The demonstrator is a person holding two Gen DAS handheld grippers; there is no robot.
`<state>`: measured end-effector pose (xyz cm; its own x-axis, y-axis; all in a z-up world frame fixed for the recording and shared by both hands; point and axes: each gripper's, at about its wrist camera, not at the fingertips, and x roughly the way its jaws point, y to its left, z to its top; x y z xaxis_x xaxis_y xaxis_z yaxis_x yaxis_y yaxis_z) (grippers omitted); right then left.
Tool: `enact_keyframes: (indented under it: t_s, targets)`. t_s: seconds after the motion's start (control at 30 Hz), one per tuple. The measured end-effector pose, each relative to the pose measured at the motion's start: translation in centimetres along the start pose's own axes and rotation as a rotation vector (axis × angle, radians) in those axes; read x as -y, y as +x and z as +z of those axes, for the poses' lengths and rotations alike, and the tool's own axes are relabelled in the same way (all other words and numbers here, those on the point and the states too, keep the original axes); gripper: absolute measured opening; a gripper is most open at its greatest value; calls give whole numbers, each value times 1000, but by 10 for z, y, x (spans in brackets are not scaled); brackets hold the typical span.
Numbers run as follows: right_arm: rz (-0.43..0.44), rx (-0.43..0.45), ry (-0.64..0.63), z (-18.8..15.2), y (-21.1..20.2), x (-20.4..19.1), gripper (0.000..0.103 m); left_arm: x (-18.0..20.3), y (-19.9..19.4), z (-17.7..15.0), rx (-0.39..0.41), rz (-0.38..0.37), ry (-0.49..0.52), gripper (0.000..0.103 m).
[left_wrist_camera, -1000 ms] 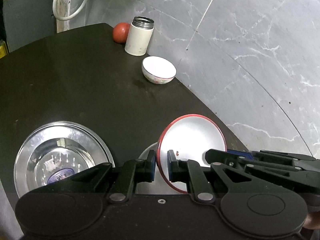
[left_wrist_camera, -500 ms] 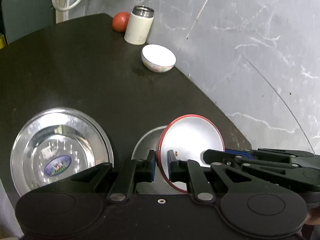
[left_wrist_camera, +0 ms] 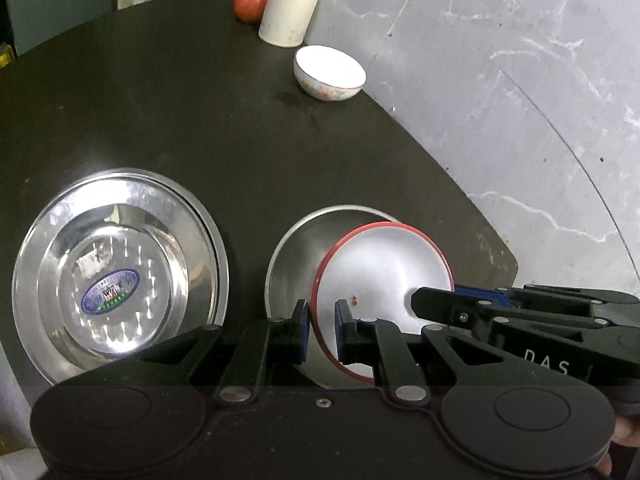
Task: Organize plates and bowls
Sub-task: 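Carry the white bowl with both grippers and lower it into the steel bowl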
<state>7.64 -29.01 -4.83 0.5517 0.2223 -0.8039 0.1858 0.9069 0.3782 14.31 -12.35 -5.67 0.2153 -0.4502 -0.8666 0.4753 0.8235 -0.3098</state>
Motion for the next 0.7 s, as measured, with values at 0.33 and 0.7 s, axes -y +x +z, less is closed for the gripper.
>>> enact_keyframes:
  t_s: [0.33, 0.7]
  targets:
    - [9, -34, 15, 1, 6, 6, 13, 0, 10, -1, -44, 13, -12, 14]
    - [7, -64, 11, 5, 15, 6, 13, -2, 17, 1, -55, 16, -23, 15]
